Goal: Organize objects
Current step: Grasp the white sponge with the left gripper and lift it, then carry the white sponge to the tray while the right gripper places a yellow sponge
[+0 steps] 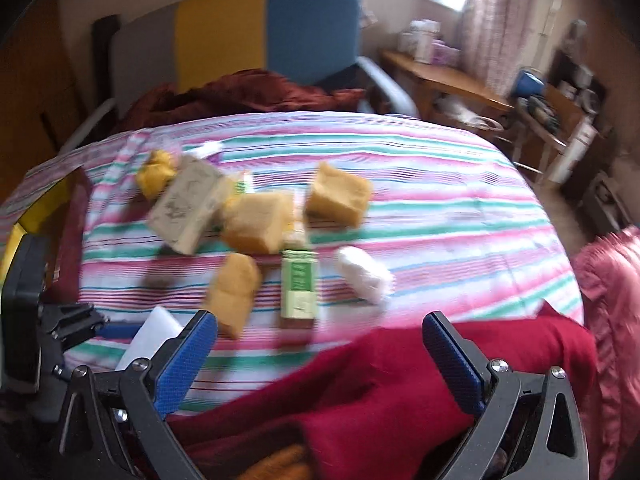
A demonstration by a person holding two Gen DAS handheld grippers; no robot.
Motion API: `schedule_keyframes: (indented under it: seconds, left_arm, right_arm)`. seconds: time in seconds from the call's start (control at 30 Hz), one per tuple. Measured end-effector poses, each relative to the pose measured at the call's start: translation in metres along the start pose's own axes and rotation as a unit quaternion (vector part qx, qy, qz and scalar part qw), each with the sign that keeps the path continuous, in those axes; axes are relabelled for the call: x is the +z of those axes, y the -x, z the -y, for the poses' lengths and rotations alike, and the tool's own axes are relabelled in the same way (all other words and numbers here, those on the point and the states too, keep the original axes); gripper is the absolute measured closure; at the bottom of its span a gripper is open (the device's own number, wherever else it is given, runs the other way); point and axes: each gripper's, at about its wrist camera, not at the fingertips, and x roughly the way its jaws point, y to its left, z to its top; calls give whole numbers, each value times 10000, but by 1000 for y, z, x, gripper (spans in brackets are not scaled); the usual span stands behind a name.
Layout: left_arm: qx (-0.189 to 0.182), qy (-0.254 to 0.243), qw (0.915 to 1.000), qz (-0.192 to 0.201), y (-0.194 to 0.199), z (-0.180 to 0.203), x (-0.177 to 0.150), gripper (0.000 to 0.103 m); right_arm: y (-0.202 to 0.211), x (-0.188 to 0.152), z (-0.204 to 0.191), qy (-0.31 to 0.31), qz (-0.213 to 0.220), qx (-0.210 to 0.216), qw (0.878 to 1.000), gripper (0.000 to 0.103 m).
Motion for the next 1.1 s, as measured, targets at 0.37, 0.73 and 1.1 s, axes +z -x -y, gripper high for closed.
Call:
schedule_keyframes:
  seconds: [0.37, 0.73, 1.1]
  left_arm:
    - [162, 465, 9977, 459, 41, -31, -12, 45]
    - [354, 1019, 9879, 1118, 90, -62, -22, 45]
    - [1824, 2401, 9359, 1821, 177, -152, -81, 44]
  right_arm:
    - [-53, 23, -50, 427, -897, 172, 9949, 30]
    - [-61, 19, -60, 348, -1020, 422, 9933, 71]
    - [14, 65, -160, 1015, 370, 1708, 9794, 71]
